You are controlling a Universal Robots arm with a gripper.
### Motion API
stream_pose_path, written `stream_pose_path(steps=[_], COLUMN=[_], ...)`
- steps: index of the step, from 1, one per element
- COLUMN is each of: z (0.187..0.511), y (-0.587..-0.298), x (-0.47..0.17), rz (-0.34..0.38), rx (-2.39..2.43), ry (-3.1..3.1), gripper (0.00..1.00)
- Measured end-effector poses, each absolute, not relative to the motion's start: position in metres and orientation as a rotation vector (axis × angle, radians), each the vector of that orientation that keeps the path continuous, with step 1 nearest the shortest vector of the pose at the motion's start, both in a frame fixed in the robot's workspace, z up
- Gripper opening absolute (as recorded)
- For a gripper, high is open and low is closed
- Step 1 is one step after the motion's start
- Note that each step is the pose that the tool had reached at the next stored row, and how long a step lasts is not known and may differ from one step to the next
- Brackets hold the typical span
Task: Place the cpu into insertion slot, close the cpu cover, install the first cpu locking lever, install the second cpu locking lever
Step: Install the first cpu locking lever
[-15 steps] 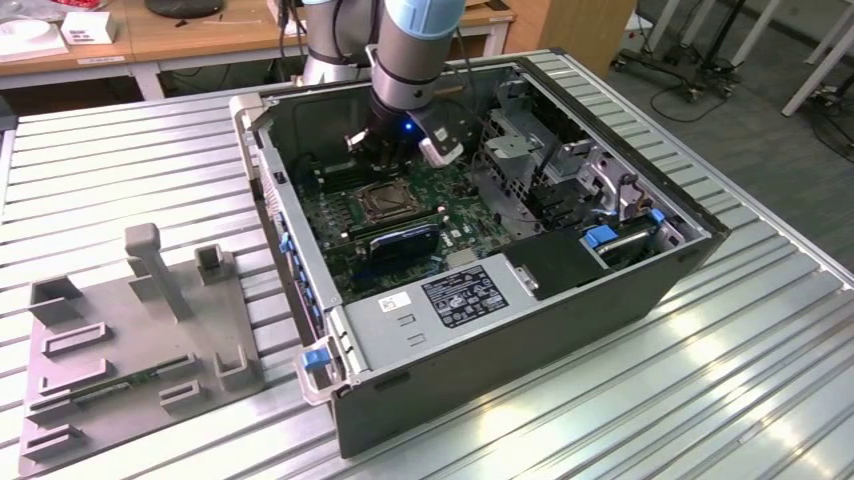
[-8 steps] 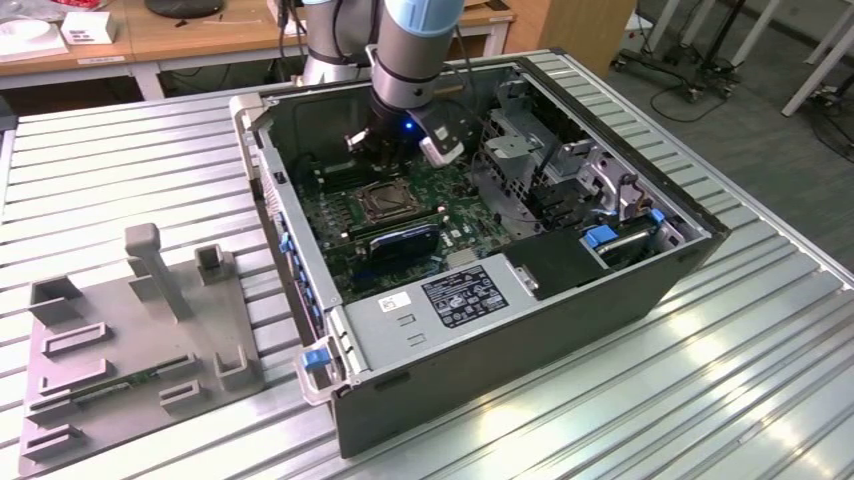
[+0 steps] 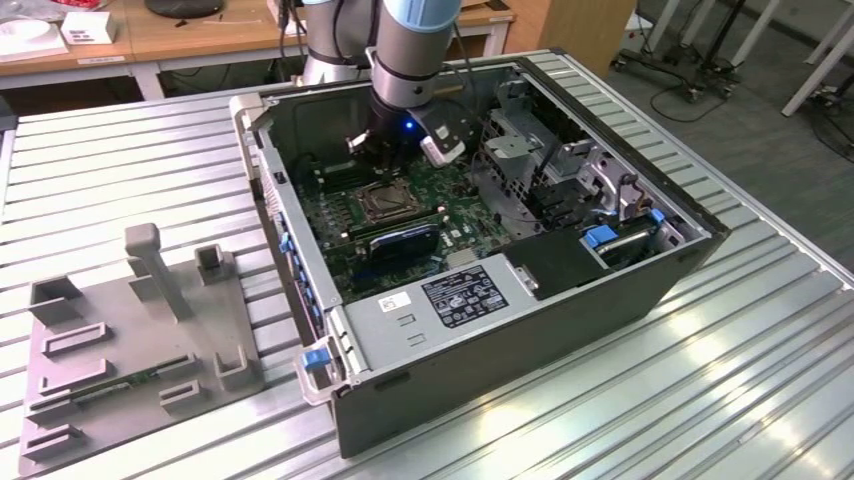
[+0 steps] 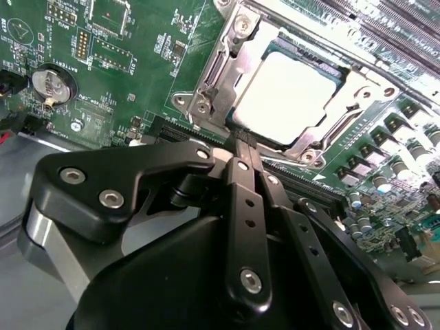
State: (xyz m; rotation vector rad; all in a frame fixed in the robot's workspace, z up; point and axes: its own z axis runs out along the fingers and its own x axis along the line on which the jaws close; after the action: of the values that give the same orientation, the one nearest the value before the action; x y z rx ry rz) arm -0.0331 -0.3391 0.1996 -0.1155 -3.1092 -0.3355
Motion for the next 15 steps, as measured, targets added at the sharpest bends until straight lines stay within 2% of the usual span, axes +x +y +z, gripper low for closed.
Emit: stream_pose_path(steps=[15], z=[0.225], y=[-0.339], x=[-0.033], rz=[-0.411], rx=[-0.115], ry=[-3.098], gripper=[0.11])
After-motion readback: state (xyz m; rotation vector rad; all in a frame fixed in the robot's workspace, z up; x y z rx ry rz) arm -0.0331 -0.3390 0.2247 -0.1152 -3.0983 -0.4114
